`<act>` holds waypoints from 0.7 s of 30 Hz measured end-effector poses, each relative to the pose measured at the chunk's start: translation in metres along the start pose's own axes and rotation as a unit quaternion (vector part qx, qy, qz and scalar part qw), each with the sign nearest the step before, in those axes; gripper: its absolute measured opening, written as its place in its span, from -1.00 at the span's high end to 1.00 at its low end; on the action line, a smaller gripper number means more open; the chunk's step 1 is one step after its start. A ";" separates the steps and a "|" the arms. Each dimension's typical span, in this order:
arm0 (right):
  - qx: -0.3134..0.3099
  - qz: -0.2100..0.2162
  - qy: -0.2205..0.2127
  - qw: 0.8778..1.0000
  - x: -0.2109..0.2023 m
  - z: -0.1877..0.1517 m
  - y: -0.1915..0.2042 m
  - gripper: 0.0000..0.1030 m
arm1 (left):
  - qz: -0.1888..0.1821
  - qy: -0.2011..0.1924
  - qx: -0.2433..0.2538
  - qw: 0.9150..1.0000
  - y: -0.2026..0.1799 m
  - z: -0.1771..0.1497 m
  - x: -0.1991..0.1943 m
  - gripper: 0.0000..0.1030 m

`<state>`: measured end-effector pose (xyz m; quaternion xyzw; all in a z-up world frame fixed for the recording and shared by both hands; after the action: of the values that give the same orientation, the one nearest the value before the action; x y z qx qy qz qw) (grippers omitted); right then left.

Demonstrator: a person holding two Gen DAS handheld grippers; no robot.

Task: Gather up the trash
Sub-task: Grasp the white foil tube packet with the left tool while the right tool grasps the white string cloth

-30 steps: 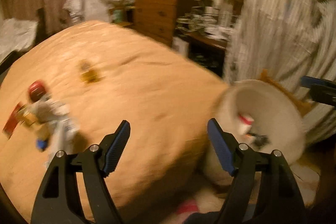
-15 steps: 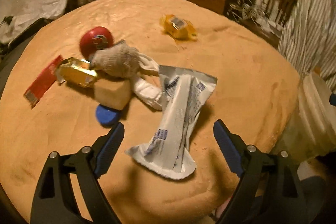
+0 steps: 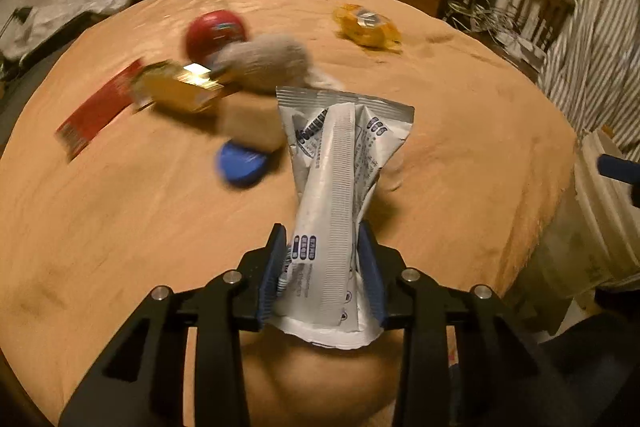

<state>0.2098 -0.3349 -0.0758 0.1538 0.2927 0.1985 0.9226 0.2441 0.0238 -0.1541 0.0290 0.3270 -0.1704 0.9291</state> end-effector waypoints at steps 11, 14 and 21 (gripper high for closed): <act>-0.052 0.045 0.057 0.996 0.089 -0.006 0.043 -0.15 | 0.100 0.011 -0.042 0.994 0.082 -0.020 -0.020 0.26; -0.077 0.051 0.062 0.994 0.121 0.003 0.062 0.08 | 0.102 0.016 -0.044 0.994 0.086 -0.021 -0.015 0.24; -0.101 0.043 0.084 0.990 0.210 0.040 0.092 0.09 | 0.104 0.017 -0.054 0.993 0.094 -0.017 -0.007 -0.04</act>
<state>0.3660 -0.1648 -0.1085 0.0549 0.3405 0.2789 0.8962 0.2602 0.1173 -0.1686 0.0156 0.3471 -0.0546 0.9361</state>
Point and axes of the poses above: each gripper's, at about its wrist camera, not at the fingertips, and x roughly the way its jaws point, y to its left, z to its top, the point moved 1 cm from there along x, roughly the way its jaws point, and after that the axes turned 14 degrees about -y, right-handed, at the moved point
